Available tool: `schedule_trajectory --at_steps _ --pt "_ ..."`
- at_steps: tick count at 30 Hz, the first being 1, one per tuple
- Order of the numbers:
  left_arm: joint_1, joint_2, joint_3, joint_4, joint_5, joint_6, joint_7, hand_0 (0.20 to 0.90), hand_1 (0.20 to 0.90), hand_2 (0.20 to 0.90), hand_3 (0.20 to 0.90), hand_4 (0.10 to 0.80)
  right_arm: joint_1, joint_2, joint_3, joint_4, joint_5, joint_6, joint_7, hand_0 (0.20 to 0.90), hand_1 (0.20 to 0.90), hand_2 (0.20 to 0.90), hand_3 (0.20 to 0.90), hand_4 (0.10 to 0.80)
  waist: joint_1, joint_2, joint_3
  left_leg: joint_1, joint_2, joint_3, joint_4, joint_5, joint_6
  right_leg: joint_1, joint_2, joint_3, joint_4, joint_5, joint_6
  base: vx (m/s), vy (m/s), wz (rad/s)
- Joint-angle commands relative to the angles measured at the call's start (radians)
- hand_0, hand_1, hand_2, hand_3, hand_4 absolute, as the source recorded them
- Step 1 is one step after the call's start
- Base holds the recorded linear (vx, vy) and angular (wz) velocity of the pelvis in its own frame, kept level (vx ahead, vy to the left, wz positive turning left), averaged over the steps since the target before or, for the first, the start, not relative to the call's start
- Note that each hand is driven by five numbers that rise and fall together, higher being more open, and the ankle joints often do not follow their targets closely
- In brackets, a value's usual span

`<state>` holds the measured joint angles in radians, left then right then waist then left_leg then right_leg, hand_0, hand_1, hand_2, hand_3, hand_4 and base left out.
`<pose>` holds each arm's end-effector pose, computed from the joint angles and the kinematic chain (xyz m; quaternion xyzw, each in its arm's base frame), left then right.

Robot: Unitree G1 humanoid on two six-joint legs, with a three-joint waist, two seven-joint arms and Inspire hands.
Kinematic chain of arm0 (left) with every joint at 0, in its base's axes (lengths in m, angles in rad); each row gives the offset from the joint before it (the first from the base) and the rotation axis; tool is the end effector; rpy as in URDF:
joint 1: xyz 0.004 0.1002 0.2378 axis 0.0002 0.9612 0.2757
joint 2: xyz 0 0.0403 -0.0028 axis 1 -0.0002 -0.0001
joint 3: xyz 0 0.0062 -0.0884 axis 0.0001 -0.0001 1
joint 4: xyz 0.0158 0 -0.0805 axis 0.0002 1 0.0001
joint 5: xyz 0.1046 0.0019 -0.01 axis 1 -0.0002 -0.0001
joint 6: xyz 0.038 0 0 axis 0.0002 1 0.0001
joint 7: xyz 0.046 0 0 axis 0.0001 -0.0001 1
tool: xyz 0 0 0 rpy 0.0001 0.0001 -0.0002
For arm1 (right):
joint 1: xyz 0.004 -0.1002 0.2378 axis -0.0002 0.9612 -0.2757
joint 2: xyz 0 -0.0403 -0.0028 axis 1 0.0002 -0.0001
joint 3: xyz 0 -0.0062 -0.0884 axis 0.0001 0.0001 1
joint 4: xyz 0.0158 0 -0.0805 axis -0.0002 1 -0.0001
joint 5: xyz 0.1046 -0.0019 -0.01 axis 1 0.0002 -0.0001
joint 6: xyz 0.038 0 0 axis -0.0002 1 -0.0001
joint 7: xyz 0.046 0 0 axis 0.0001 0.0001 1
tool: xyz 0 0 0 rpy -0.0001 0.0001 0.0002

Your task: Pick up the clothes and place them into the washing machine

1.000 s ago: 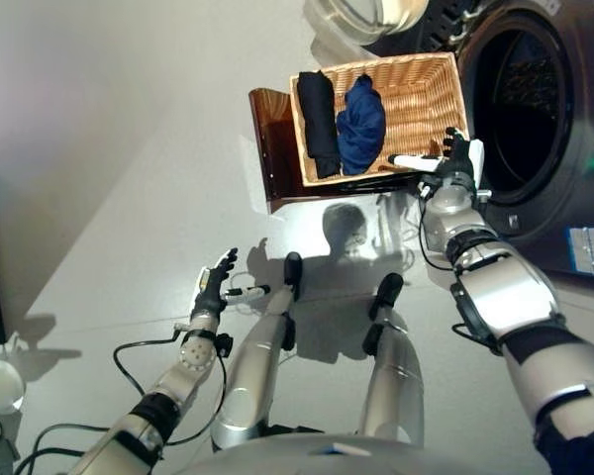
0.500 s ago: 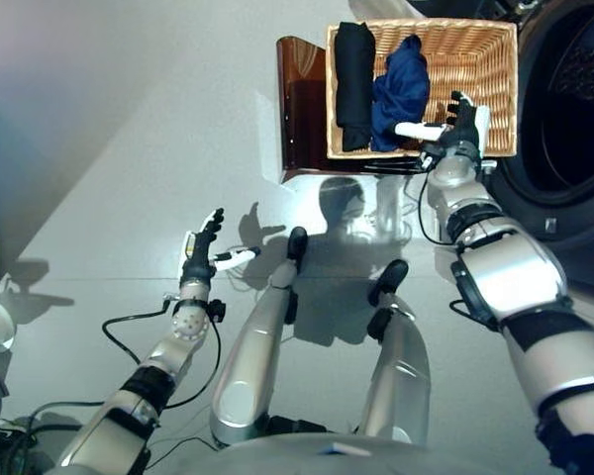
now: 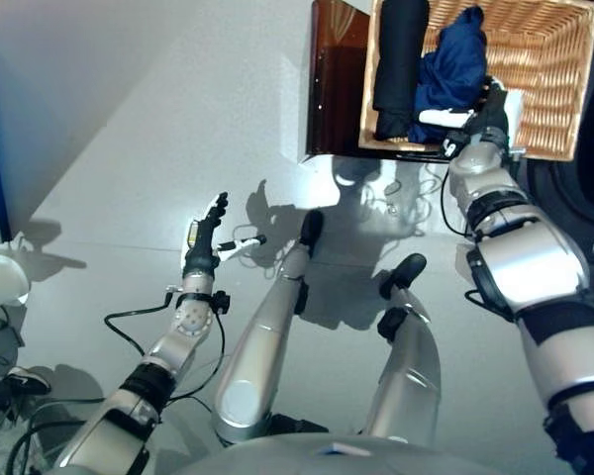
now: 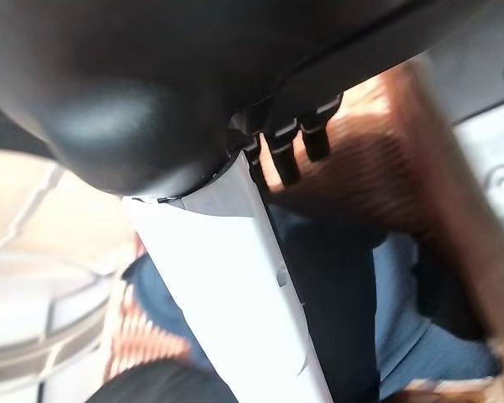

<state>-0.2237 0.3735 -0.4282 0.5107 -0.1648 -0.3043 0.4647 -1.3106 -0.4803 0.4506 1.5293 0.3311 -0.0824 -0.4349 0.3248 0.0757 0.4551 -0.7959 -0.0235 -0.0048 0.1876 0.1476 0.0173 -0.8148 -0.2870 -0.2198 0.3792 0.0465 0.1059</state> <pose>0.2267 0.1618 0.0141 0.1552 0.0031 0.0597 0.9861 0.3599 -0.2280 0.1941 -0.2220 0.0157 -0.2974 0.9284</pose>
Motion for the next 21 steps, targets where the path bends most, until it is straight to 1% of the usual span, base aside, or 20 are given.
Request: schedule_trajectory --at_steps 1,2,3,4,12,21 --pt "0.018 0.052 0.051 -0.09 0.024 -0.066 0.051 0.9 0.9 0.9 0.9 0.8 -0.119 -0.088 0.114 -0.042 -0.072 -0.021 -0.031 0.9 0.9 0.9 0.9 0.8 0.019 0.04 0.011 -0.085 -0.008 -0.007 0.089 -0.105 -0.075 0.077 0.005 0.014 -0.042 -0.079 -0.004 -0.01 -0.013 0.07" --pt "0.015 0.054 0.05 -0.092 0.024 -0.065 0.052 0.9 0.9 0.9 0.9 0.8 -0.134 -0.088 0.126 -0.037 -0.082 -0.016 -0.032 0.801 0.801 0.801 0.801 0.729 0.019 0.041 0.014 -0.09 -0.011 -0.01 0.091 -0.103 -0.077 0.069 0.007 0.015 -0.037 -0.079 -0.005 -0.016 -0.004 0.06" --pt "0.018 0.05 0.051 -0.09 0.023 -0.063 0.052 0.9 0.9 0.9 0.9 0.8 -0.137 -0.089 0.134 -0.026 -0.105 -0.007 -0.03 0.68 0.68 0.68 0.68 0.643 0.019 0.043 0.013 -0.092 -0.011 -0.01 0.091 -0.103 -0.076 0.062 0.005 0.015 -0.032 -0.08 -0.005 -0.015 0.015 0.06" --pt "0.02 0.047 0.051 -0.096 0.026 -0.06 0.052 0.9 0.9 0.9 0.9 0.8 -0.136 -0.091 0.14 -0.023 -0.126 -0.004 -0.036 0.2 0.2 0.2 0.2 0.3 0.022 0.044 0.012 -0.094 -0.011 -0.01 0.089 -0.103 -0.076 0.06 0.003 0.014 -0.031 -0.081 -0.005 -0.016 0.014 0.07" --pt "0.037 0.046 0.057 -0.111 0.043 -0.059 0.058 0.9 0.9 0.9 0.9 0.8 -0.156 -0.114 0.155 0.0 -0.195 0.029 -0.045 0.2 0.2 0.2 0.2 0.3 0.038 0.06 0.009 -0.101 -0.013 -0.014 0.082 -0.098 -0.074 0.045 -0.004 0.011 -0.024 -0.081 -0.007 -0.009 -0.001 0.03" --pt "0.047 0.051 0.057 -0.092 0.057 -0.048 0.06 0.9 0.9 0.9 0.9 0.8 -0.12 -0.124 0.131 -0.007 -0.205 0.042 -0.059 0.2 0.2 0.2 0.2 0.3 0.026 0.061 0.008 -0.081 -0.008 -0.005 0.084 -0.098 -0.076 0.06 -0.001 0.017 -0.024 -0.077 -0.006 0.0 0.0 0.0"
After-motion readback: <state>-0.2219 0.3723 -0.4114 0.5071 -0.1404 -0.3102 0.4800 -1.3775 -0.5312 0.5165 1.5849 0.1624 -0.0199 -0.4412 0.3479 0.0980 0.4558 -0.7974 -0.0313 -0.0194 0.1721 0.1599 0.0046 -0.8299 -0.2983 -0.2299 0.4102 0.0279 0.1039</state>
